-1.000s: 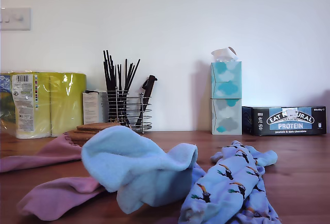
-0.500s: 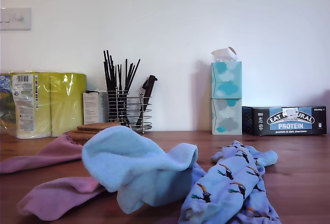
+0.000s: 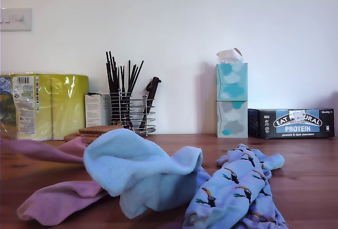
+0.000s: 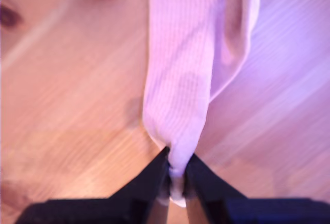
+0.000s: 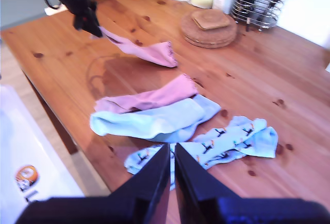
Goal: Pair up the socks based on colour and pattern, by placing each sock on top of its pair
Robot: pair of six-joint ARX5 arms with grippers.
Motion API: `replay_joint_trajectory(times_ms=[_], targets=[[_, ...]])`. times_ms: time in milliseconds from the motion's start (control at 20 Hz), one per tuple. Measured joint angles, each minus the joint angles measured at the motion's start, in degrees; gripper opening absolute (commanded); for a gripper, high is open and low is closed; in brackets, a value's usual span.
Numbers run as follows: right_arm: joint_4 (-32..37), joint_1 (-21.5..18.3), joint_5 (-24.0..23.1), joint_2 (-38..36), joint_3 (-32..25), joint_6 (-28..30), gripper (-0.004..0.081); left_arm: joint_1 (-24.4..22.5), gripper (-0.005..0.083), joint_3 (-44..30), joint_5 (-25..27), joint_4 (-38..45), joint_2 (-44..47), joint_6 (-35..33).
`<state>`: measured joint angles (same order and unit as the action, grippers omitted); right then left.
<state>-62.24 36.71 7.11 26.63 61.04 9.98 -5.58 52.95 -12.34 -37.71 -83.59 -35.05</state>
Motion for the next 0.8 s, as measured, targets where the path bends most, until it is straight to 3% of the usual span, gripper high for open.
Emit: replay_joint_trajectory(times_ms=[150, 300, 500, 650, 800], targets=[[0.00, 0.00, -0.28, 0.00, 0.00, 1.73, -0.0013, 4.15, -0.0024, 0.00, -3.15, -3.15, 3.04, 11.65], [0.00, 0.00, -0.66, 0.00, 0.00, 1.92, -0.0013, 9.07, -0.0024, 0.00, -7.26, -4.44, 3.23, 29.44], [0.00, 0.00, -0.68, 0.00, 0.00, 1.92, -0.0013, 13.46, -0.0024, 0.00, -16.09, 0.55, 3.23, 47.36], [-0.04, 0.02, -0.68, 0.00, 0.00, 1.92, -0.0013, 14.62, -0.0024, 0.07, -21.90, 3.98, 3.23, 51.36], [-0.44, 0.13, -0.68, 0.00, 0.00, 1.92, -0.0013, 17.31, -0.0024, 0.09, -22.64, 0.72, 3.23, 50.62]])
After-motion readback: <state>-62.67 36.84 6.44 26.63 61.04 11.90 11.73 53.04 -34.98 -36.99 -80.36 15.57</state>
